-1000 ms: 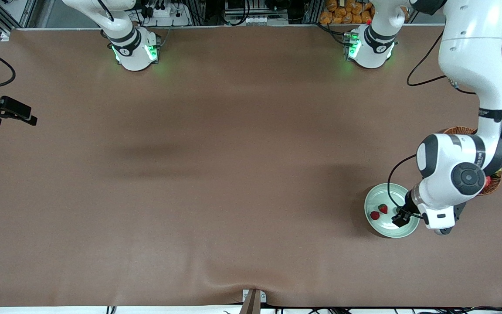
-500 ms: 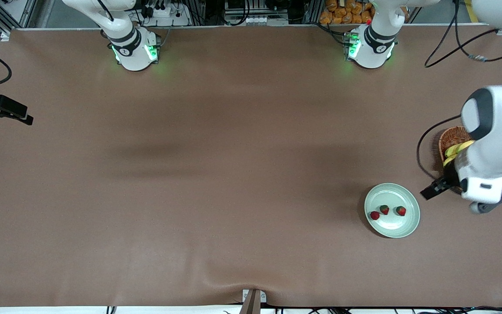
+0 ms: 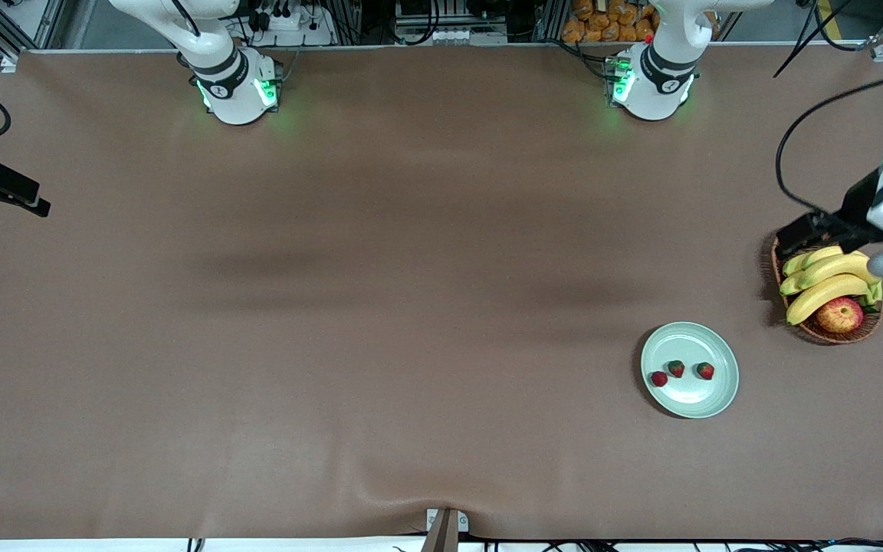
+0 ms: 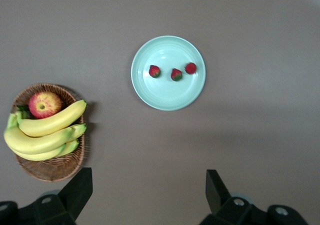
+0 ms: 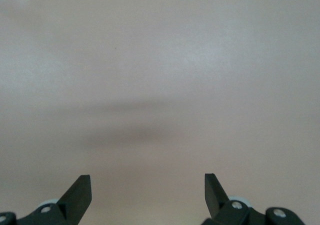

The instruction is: Collect all strawberries into plate

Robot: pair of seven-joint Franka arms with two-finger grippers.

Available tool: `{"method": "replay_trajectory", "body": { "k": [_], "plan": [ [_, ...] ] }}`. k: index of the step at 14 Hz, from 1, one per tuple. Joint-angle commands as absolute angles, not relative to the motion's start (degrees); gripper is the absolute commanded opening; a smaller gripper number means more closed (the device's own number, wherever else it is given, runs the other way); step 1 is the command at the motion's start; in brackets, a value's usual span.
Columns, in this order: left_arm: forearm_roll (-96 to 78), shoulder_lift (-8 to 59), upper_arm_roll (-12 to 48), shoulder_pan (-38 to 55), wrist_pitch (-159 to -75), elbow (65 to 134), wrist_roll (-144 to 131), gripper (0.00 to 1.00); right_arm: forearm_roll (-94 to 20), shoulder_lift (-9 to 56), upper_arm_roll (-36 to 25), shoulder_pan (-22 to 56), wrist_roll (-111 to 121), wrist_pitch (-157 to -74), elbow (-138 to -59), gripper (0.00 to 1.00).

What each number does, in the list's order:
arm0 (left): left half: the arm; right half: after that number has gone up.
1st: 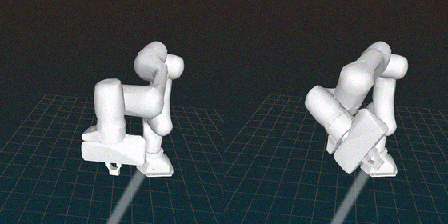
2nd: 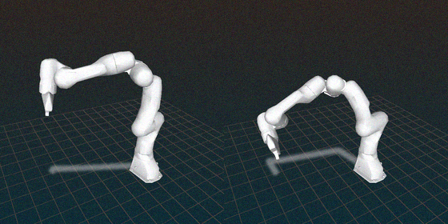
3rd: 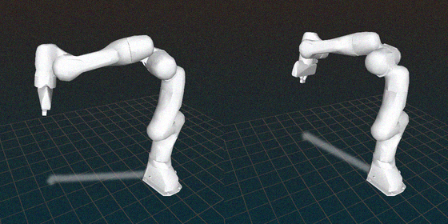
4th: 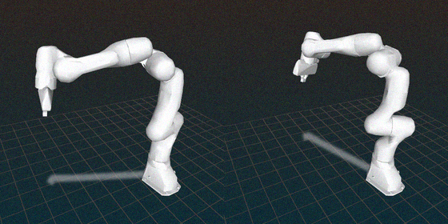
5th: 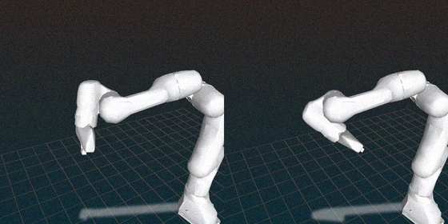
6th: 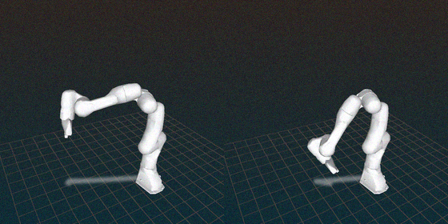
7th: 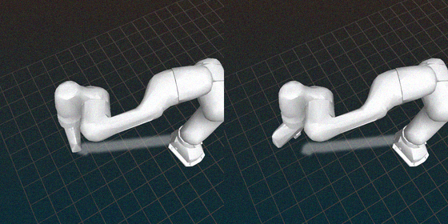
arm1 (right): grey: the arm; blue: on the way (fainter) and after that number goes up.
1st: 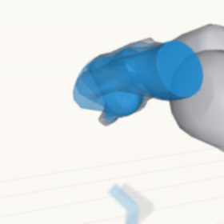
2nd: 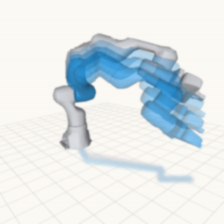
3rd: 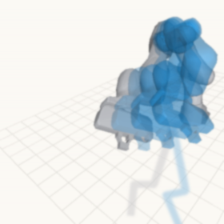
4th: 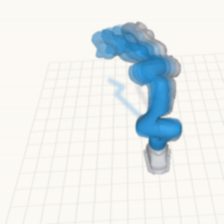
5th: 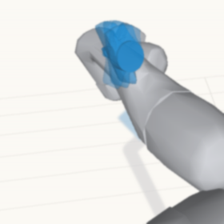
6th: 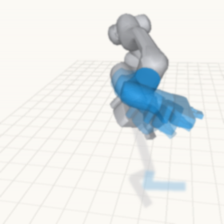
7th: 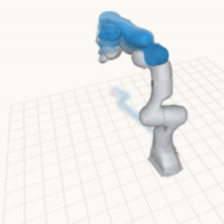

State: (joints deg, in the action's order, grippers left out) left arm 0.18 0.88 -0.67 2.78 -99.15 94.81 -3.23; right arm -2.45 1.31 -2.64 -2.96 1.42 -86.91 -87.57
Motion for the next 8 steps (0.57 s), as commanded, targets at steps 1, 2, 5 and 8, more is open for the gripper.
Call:
{"method": "replay_trajectory", "body": {
  "k": [1, 2, 5, 8],
  "plan": [
    [0.26, -1.32, -0.7, 5.52, -92.41, 92.75, 2.19, 1.0, -1.58, 0.62, -2.11, -1.67, -3.08, -85.78, -87.19, 1.0],
    [0.96, -1.23, -0.7, 6.41, -89.94, 91.16, 2.2, 1.0, -1.67, 0.62, -2.02, -1.67, -2.99, -85.87, -87.19, 1.0],
    [1.49, -1.41, -0.62, 7.38, -87.02, 89.91, 3.16, 1.0, -2.11, 0.62, -2.2, -1.93, -2.64, -86.13, -87.19, 1.0],
    [1.41, -1.49, -0.62, 7.29, -85.26, 89.83, 5.36, 1.0, -2.28, 0.7, -2.2, -1.93, -2.64, -86.4, -87.19, 1.0]
  ]
}}
